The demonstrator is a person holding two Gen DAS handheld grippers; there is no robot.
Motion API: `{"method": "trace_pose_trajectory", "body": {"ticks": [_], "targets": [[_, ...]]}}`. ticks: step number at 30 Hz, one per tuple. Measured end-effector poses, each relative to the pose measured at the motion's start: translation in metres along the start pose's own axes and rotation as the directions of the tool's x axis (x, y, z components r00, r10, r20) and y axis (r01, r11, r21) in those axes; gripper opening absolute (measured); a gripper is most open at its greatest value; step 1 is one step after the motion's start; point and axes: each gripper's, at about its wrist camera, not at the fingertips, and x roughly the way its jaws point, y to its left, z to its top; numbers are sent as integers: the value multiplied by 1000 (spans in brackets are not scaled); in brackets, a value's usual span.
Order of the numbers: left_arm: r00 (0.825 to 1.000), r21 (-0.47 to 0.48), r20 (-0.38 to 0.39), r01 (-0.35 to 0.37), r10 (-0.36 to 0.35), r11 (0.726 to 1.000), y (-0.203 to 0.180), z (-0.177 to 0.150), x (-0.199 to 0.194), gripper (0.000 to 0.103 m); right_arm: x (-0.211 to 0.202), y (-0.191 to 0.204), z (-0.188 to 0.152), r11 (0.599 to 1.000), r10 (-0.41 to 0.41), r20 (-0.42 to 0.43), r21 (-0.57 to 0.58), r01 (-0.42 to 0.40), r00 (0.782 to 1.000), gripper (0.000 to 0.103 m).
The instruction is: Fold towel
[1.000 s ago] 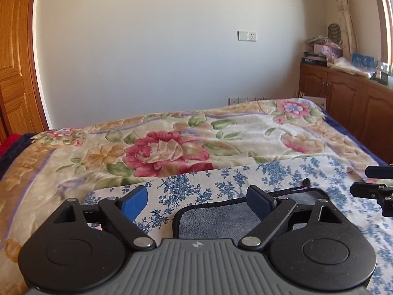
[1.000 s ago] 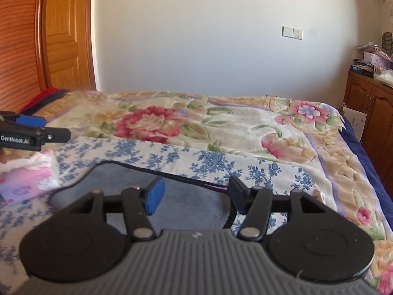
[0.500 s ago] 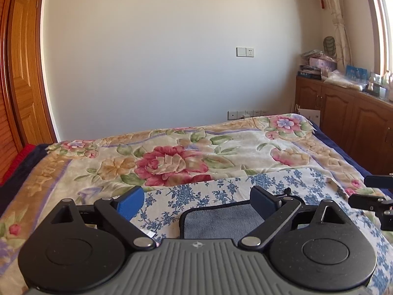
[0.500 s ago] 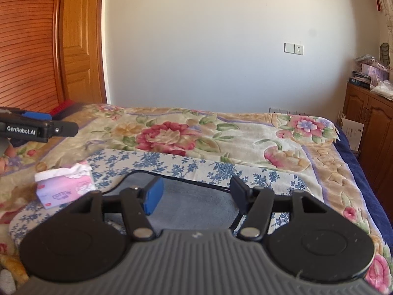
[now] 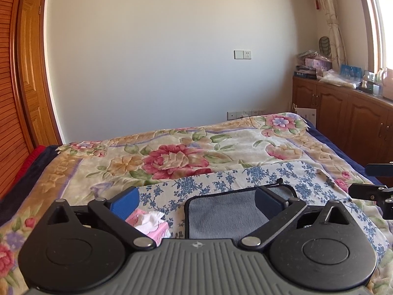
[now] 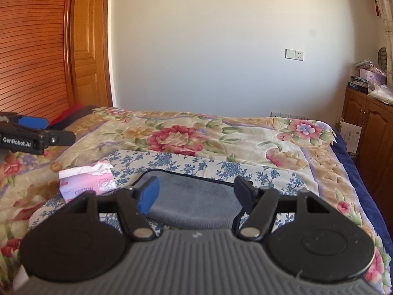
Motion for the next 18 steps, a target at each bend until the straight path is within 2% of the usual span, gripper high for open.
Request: {"method": "trace_pose_trajectory", "body": {"ticks": [2, 6, 8, 18], "targets": [[1000, -2, 0, -4, 4, 1000, 0, -4, -6, 103, -5, 1, -3, 1000, 0, 6, 11, 0, 1000, 90], [1000, -1, 6, -8, 8, 1000, 0, -12, -18, 103, -13, 4, -8, 1000, -16, -1, 17, 16, 1000, 94], [1000, 2, 12, -16, 16, 1000, -1, -15, -24, 103, -17, 5, -11, 999, -22, 6, 27, 22, 1000, 103], [999, 14, 19, -33, 33, 999, -9, -33, -58, 103, -39, 8, -24, 999, -40, 9, 33, 40, 999, 103]]}}
